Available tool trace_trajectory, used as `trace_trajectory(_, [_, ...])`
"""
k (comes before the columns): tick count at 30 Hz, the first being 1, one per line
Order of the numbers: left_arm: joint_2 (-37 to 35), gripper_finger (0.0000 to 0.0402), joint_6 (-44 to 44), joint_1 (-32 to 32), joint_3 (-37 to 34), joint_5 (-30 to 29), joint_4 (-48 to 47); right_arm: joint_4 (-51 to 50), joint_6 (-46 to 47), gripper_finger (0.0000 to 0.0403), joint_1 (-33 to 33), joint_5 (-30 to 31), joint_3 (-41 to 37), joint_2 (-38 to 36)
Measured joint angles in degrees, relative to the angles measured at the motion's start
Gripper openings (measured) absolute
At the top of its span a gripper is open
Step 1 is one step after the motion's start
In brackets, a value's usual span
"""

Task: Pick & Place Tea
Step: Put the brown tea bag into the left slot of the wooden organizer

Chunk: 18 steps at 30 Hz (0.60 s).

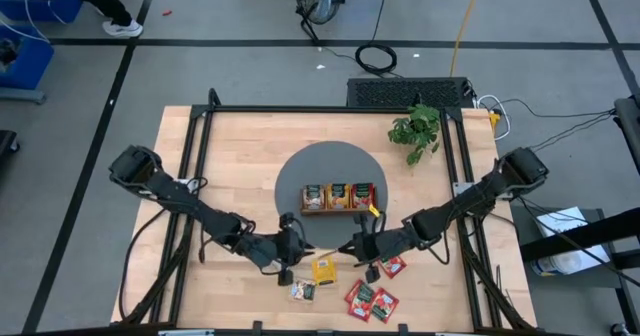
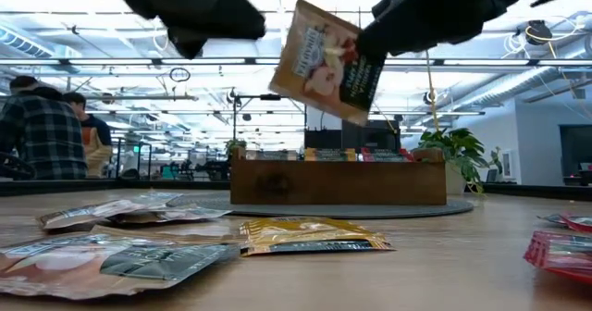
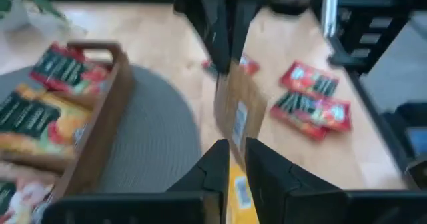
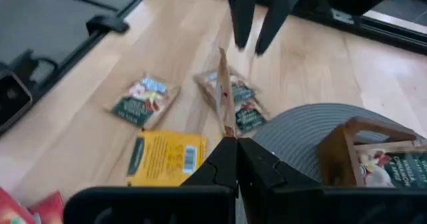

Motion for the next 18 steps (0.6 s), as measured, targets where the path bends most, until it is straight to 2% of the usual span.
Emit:
trace_trajectory(5, [0.6,0.0103,-3.1,0.4,0.0,-1.1,-1.4,-2.1,-1.2,0.0000,0.5,0.7,0.0,0.8])
trace_trajectory(9, [0.5,0.0161,-3.9,0.4,0.0,-1.7,-1.3,-3.4,-1.2,0.0000,1.3,7.0,0.0,0.8])
trace_trajectory(14, [2.0,0.0221,-2.8,0.9,0.1,-1.6,0.3,-2.6,-2.9,0.0000,1.3,7.5,0.0,0.8])
trace_trajectory(18, [4.7,0.0243,-0.4,2.0,0.1,-1.4,2.7,-2.7,-3.2,0.0000,1.3,7.6,0.0,0.8])
